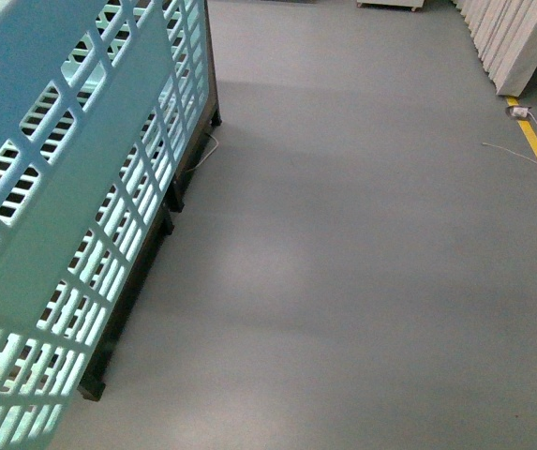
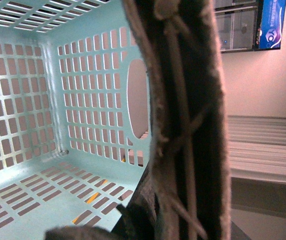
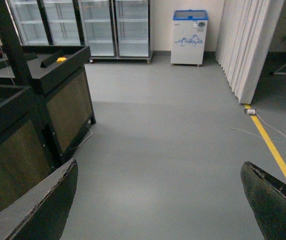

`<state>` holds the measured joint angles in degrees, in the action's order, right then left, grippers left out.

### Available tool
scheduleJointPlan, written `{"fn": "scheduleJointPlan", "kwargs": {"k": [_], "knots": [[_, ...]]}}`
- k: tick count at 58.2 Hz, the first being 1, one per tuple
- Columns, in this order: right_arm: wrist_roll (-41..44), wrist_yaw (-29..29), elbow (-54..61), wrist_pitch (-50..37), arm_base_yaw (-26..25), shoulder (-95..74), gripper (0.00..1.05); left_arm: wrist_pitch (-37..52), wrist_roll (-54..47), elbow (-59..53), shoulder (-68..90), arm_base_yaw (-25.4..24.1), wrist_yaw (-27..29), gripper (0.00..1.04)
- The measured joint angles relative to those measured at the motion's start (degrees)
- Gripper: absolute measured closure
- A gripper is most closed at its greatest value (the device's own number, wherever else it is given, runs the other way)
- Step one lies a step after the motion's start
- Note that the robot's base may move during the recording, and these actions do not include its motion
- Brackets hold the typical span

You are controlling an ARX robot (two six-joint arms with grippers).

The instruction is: Pick lemon and mango into basket

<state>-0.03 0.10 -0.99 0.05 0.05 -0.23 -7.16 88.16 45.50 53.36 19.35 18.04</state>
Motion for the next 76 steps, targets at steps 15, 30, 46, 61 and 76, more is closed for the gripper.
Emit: {"fn": "scheduleJointPlan", "kwargs": {"k": [15, 30, 46, 61, 76], "knots": [[0.0, 0.1, 0.0, 0.0, 0.0, 0.0, 0.09, 0.0, 0.3, 0.0, 0.0, 0.3, 0.1, 1.00], [0.0, 0.1, 0.0, -0.1, 0.0, 0.0, 0.09, 0.0, 0.2, 0.0, 0.0, 0.3, 0.1, 1.00], [0.0, 0.0, 0.0, 0.0, 0.0, 0.0, 0.09, 0.0, 0.2, 0.0, 0.0, 0.2, 0.0, 1.00], [0.0, -0.1, 0.0, 0.0, 0.0, 0.0, 0.09, 0.0, 0.2, 0.0, 0.1, 0.2, 0.0, 1.00], [0.0, -0.2, 0.0, 0.0, 0.0, 0.0, 0.09, 0.0, 0.2, 0.1, 0.0, 0.2, 0.0, 1.00]]}}
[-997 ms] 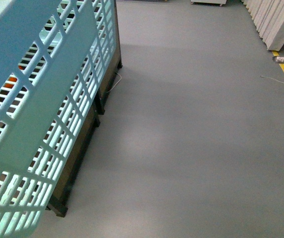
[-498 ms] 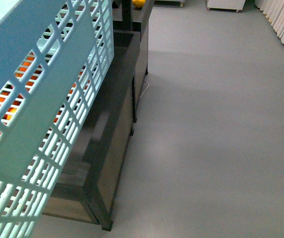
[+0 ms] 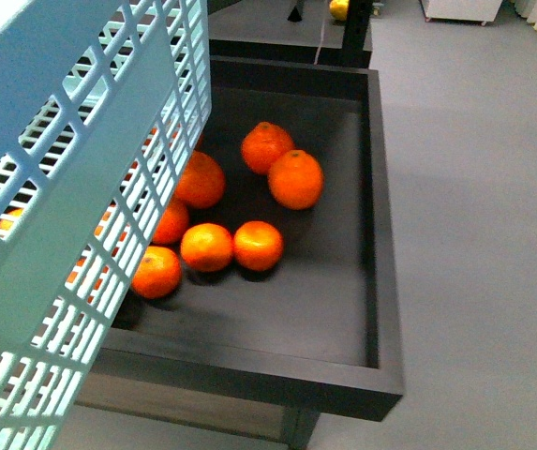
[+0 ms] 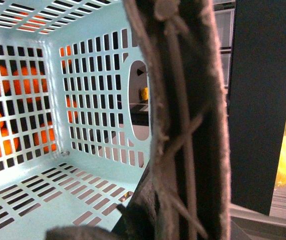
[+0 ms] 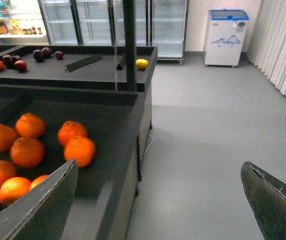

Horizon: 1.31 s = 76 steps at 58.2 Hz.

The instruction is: Pick lemon and mango into basket

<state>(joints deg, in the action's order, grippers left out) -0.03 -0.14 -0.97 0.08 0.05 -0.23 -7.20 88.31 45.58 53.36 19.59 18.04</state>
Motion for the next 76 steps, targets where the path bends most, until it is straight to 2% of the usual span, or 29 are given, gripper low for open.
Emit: {"fn": "scheduleJointPlan", "kwargs": {"k": [76], "knots": [[0.0, 0.3, 0.0, 0.0, 0.0, 0.0, 0.09, 0.0, -0.1, 0.0, 0.0, -0.1, 0.2, 1.00]]}}
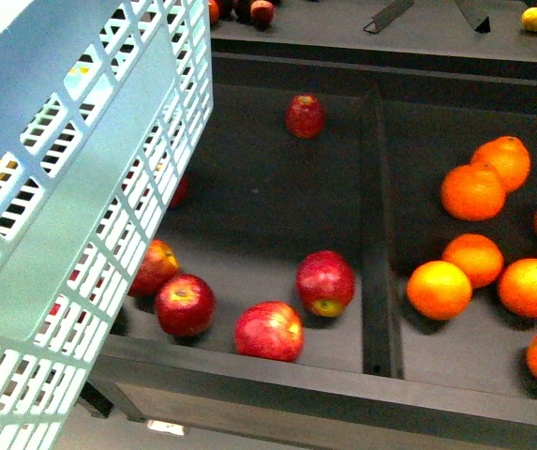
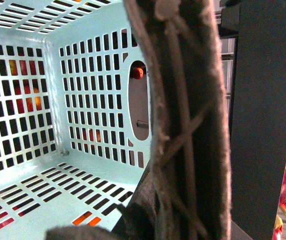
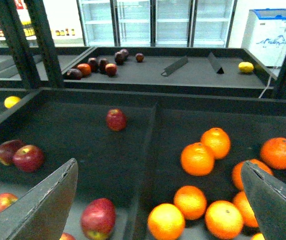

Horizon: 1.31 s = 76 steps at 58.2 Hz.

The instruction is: Pick lemon and mango into basket

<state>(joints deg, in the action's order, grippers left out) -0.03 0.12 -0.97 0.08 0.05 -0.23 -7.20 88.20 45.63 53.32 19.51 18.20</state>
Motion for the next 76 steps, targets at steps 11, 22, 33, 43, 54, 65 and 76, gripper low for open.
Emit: {"fn": "scheduleJointPlan", "kwargs": {"k": [11, 22, 33, 43, 54, 65, 76], "knots": [[0.0, -0.1, 0.0, 0.0, 0.0, 0.0, 0.09, 0.0, 0.2, 0.0, 0.0, 0.0, -0.4, 1.00], [0.0, -0.1, 0.0, 0.0, 0.0, 0.0, 0.09, 0.0, 0.1, 0.0, 0.1, 0.0, -0.3, 1.00], [0.0, 0.0, 0.0, 0.0, 0.0, 0.0, 0.09, 0.0, 0.1, 0.0, 0.1, 0.0, -0.2, 1.00], [0.0, 0.0, 0.0, 0.0, 0.0, 0.0, 0.09, 0.0, 0.1, 0.0, 0.1, 0.0, -0.2, 1.00], [0.0, -0.1, 0.0, 0.0, 0.0, 0.0, 0.09, 0.0, 0.1, 0.0, 0.1, 0.0, -0.1, 1.00], [0.0, -0.1, 0.0, 0.0, 0.0, 0.0, 0.09, 0.0, 0.1, 0.0, 0.1, 0.0, -0.2, 1.00], [0.0, 0.0, 0.0, 0.0, 0.0, 0.0, 0.09, 0.0, 0.1, 0.0, 0.0, 0.0, -0.1, 1.00]]}}
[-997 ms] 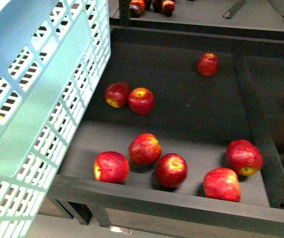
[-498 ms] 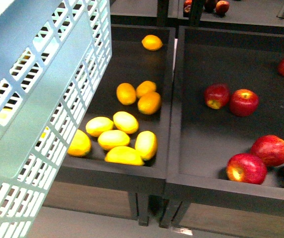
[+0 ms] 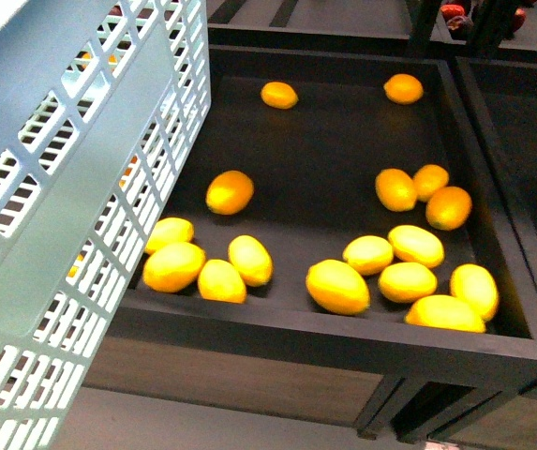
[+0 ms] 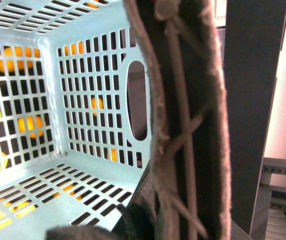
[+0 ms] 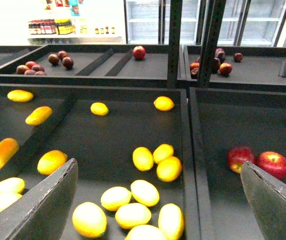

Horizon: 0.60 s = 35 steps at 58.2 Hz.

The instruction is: Pick lemon and mango into basket

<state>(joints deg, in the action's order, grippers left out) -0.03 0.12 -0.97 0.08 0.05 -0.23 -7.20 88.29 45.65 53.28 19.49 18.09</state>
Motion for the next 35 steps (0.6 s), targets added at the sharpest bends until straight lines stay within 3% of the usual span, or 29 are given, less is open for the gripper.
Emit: {"fn": "scheduleJointPlan", "kwargs": {"k": [35], "knots": [[0.0, -0.5, 0.0, 0.0, -0.1, 0.0, 0.09, 0.0, -0.4, 0.0, 0.1, -0.1, 0.0, 1.00]]}}
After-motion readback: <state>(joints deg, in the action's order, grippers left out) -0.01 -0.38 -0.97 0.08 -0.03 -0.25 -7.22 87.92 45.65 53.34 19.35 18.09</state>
